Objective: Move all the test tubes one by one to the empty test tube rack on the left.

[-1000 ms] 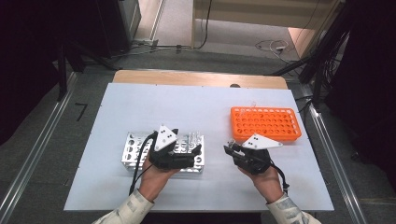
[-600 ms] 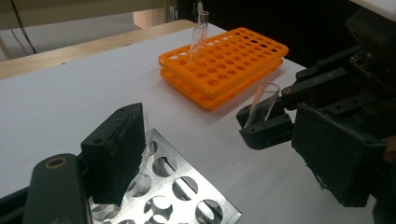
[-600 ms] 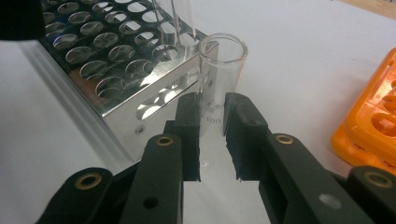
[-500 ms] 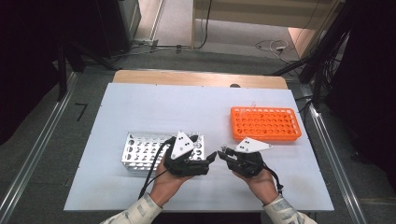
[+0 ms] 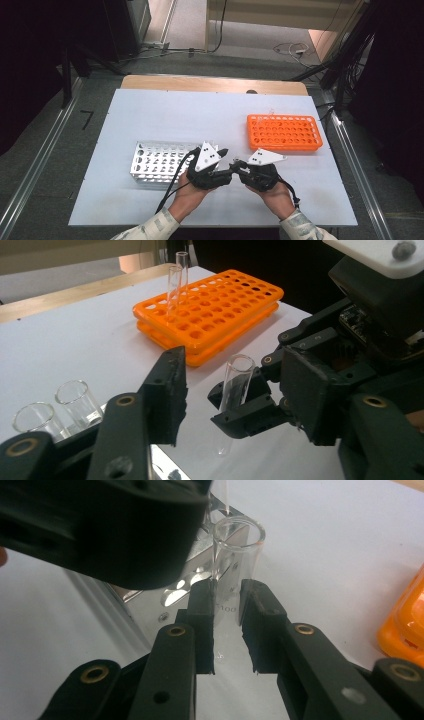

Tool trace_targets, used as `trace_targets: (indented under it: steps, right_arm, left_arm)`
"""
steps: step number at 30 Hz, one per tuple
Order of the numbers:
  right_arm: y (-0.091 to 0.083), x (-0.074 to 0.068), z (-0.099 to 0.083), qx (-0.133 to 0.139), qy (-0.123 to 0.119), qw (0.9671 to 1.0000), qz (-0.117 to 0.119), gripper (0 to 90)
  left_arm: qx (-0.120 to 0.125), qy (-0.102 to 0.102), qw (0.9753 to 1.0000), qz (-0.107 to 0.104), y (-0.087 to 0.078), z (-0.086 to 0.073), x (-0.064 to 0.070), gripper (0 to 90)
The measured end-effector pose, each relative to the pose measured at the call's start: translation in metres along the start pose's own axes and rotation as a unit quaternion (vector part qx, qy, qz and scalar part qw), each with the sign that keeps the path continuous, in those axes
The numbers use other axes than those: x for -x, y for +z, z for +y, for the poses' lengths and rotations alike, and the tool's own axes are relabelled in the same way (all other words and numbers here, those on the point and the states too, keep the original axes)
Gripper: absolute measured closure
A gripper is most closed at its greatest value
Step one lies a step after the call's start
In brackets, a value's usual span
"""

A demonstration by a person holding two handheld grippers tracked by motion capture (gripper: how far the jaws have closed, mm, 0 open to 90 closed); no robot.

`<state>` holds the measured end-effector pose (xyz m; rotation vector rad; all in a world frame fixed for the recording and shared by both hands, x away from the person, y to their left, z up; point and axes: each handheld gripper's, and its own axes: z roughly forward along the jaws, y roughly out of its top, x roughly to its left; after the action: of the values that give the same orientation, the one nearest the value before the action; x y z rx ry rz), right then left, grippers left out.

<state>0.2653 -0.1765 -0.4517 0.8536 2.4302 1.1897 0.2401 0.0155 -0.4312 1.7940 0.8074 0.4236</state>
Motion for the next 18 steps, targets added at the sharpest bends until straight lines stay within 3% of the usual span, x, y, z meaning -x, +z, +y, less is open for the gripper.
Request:
trace_targets:
  steps: [18]
  right_arm:
    - [0.0003, -0.0052, 0.0020, 0.003, 0.000, 1.0000, 0.008, 73.0]
  left_arm:
    - [-0.016, 0.007, 0.9998, 0.000, 0.0101, -0.0038, 0.0012, 68.1]
